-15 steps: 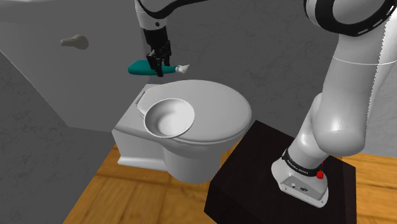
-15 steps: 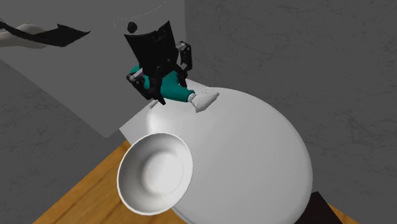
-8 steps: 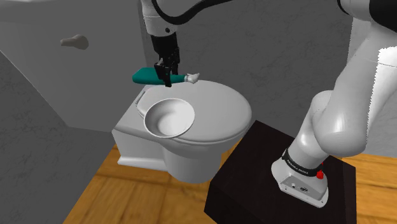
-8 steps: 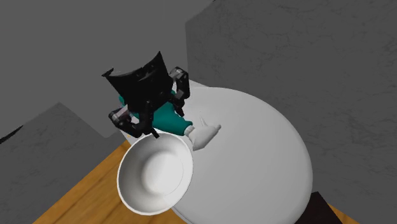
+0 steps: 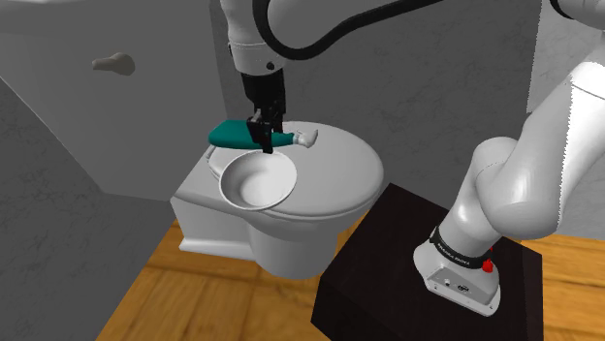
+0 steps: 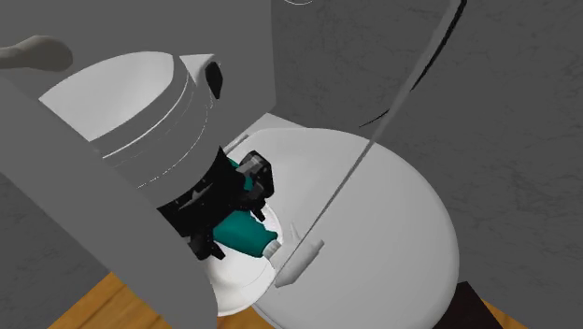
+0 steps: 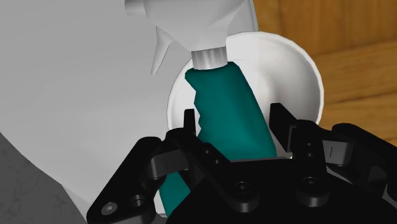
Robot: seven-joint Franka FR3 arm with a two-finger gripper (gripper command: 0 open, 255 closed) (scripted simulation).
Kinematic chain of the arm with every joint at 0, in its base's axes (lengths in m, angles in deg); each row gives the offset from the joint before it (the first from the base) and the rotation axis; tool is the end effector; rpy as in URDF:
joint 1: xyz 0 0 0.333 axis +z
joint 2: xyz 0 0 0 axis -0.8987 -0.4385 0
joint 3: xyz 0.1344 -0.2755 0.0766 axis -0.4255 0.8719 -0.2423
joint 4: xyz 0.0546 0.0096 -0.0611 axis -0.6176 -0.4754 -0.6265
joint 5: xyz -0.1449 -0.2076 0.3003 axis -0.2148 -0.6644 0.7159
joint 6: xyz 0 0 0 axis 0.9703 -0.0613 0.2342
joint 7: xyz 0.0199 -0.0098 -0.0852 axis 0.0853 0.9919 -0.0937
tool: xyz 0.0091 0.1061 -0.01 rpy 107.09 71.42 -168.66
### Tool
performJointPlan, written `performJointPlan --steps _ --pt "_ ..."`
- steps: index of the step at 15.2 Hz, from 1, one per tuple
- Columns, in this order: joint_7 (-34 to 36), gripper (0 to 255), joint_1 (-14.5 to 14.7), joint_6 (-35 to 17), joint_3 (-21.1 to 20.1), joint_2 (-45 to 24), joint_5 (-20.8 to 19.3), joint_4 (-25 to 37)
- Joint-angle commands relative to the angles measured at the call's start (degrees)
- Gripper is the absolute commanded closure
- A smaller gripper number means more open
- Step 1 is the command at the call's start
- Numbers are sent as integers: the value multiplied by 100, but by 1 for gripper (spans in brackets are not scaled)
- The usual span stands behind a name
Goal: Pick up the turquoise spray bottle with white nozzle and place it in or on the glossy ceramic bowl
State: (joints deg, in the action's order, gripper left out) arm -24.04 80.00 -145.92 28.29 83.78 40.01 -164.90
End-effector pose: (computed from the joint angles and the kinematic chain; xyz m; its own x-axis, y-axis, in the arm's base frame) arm 0.4509 0.2364 0.4990 0.9291 0.3634 -0.0688 0.3691 -0.9232 0.1071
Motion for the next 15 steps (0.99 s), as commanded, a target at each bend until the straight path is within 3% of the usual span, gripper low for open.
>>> performJointPlan --steps 1,10,15 --pt "18 255 2 -151 -2 0 -2 -150" --pt "107 255 2 -844 -16 -174 -56 -678" --pt "107 255 2 -844 -16 -174 -56 -678"
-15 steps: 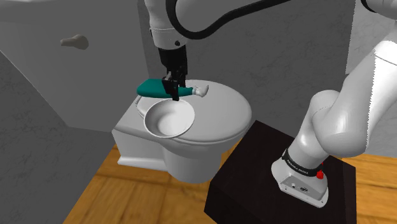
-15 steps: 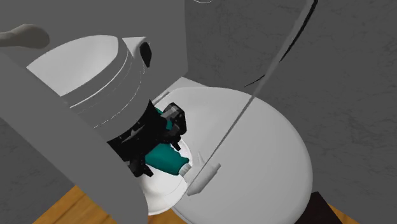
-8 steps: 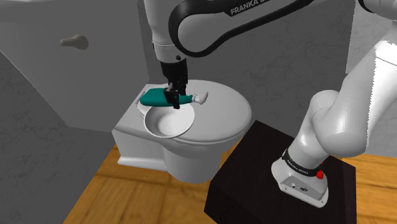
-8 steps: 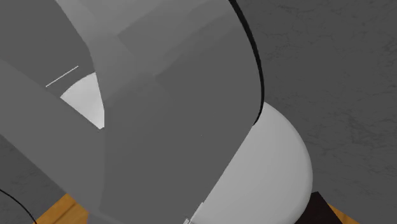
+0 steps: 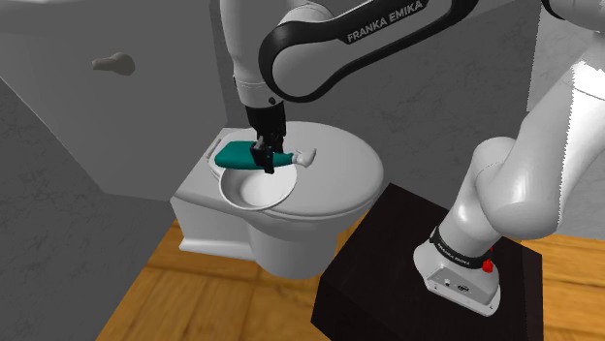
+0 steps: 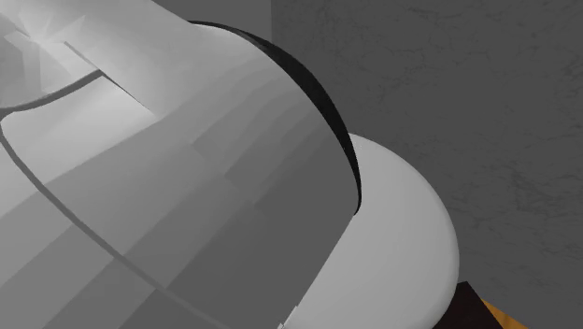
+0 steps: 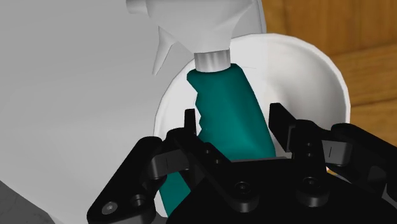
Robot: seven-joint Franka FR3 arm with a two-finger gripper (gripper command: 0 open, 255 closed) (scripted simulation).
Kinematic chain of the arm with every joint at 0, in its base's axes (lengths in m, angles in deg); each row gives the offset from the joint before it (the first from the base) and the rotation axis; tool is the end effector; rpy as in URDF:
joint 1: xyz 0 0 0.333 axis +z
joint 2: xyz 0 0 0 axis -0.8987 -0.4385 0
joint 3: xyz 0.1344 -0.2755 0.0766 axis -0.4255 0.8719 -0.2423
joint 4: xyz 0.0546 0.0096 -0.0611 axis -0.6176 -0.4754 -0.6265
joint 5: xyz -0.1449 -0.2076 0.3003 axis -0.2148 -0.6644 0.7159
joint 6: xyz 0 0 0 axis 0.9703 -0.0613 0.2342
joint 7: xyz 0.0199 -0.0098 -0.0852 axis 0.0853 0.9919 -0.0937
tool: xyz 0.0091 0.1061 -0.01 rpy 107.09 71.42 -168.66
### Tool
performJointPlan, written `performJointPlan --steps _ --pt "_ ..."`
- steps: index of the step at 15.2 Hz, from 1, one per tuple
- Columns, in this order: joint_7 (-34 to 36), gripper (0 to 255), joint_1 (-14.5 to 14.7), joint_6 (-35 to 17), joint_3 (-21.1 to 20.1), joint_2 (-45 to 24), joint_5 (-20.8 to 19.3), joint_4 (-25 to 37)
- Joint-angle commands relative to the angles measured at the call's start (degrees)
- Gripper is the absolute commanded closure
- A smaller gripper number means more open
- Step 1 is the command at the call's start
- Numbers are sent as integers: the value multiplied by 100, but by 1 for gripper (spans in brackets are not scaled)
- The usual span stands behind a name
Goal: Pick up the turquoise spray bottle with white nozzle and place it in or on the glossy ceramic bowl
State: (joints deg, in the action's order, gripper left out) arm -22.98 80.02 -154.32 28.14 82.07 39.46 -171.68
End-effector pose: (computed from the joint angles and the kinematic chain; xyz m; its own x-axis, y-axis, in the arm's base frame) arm 0.4495 0.2359 0.4407 0.9292 0.3630 -0.0688 0.3686 -0.9234 0.1071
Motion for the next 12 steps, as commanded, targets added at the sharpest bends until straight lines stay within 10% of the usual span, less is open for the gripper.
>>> performJointPlan --steps 1,2,3,12 --pt "1 255 0 -5 0 -3 -1 -1" --pt "1 255 0 -5 0 -3 -1 -1" --pt "1 0 0 -5 0 -3 -1 -1" --pt "-30 0 23 722 -21 103 48 623"
